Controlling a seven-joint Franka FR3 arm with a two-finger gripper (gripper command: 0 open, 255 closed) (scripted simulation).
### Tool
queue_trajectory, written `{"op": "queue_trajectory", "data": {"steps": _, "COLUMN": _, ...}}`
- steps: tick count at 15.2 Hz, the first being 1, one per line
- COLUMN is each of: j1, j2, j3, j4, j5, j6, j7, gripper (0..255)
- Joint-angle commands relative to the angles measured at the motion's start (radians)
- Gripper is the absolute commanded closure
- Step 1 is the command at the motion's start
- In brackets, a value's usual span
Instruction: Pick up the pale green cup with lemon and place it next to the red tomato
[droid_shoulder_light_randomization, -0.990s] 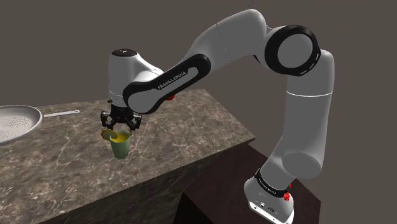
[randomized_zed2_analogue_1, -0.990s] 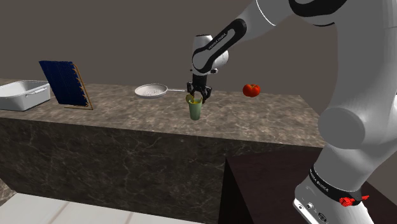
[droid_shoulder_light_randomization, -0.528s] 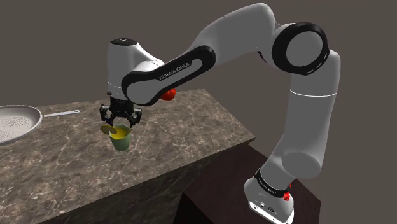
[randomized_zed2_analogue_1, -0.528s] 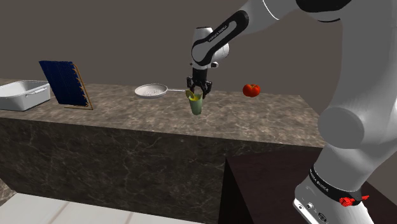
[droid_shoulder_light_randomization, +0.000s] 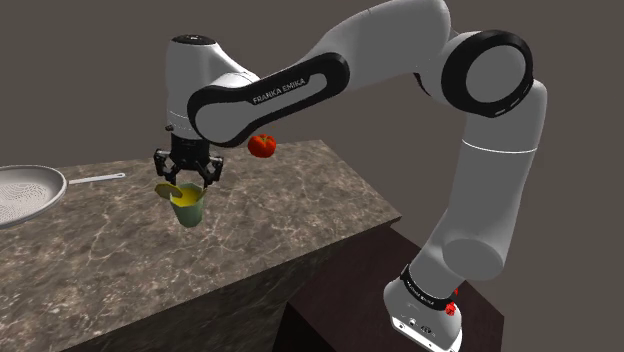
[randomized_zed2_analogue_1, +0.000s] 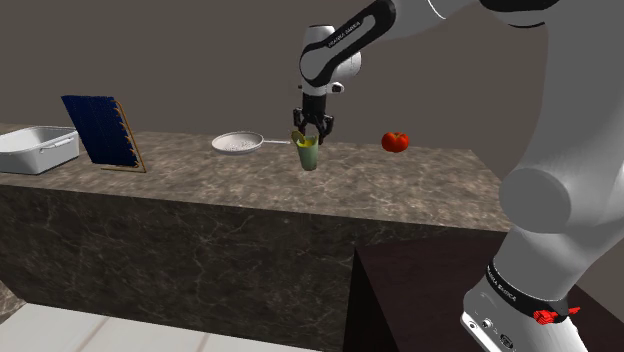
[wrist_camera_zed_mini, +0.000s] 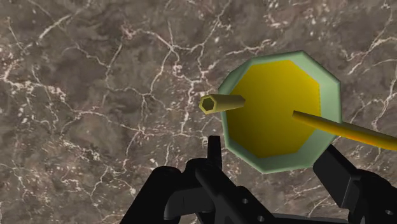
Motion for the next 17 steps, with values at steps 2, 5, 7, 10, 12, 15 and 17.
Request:
{"op": "queue_trajectory", "data": {"steps": 2, "j1": -0.002, "j2": -0.015, "j3": 0.005, "j4": 0.026, "j5": 0.011, "j6": -0.039, "j7": -0.007, "gripper": 255}}
{"op": "queue_trajectory", "data": {"steps": 5, "j1": -0.004, "j2": -0.031, "j3": 0.009, "j4": 0.046, "j5": 0.021, "j6": -0.073, "j7": -0.014, "gripper": 255}}
{"op": "queue_trajectory", "data": {"steps": 7, "j1": -0.006, "j2": -0.041, "j3": 0.011, "j4": 0.06, "j5": 0.028, "j6": -0.097, "j7": -0.018, "gripper": 255}}
{"op": "queue_trajectory", "data": {"steps": 10, "j1": -0.008, "j2": -0.054, "j3": 0.014, "j4": 0.084, "j5": 0.036, "j6": -0.132, "j7": -0.024, "gripper": 255}}
{"op": "queue_trajectory", "data": {"steps": 12, "j1": -0.008, "j2": -0.062, "j3": 0.016, "j4": 0.101, "j5": 0.041, "j6": -0.156, "j7": -0.028, "gripper": 255}}
{"op": "queue_trajectory", "data": {"steps": 15, "j1": -0.009, "j2": -0.072, "j3": 0.018, "j4": 0.129, "j5": 0.048, "j6": -0.193, "j7": -0.032, "gripper": 255}}
{"op": "queue_trajectory", "data": {"steps": 17, "j1": -0.009, "j2": -0.078, "j3": 0.02, "j4": 0.149, "j5": 0.052, "j6": -0.218, "j7": -0.035, "gripper": 255}}
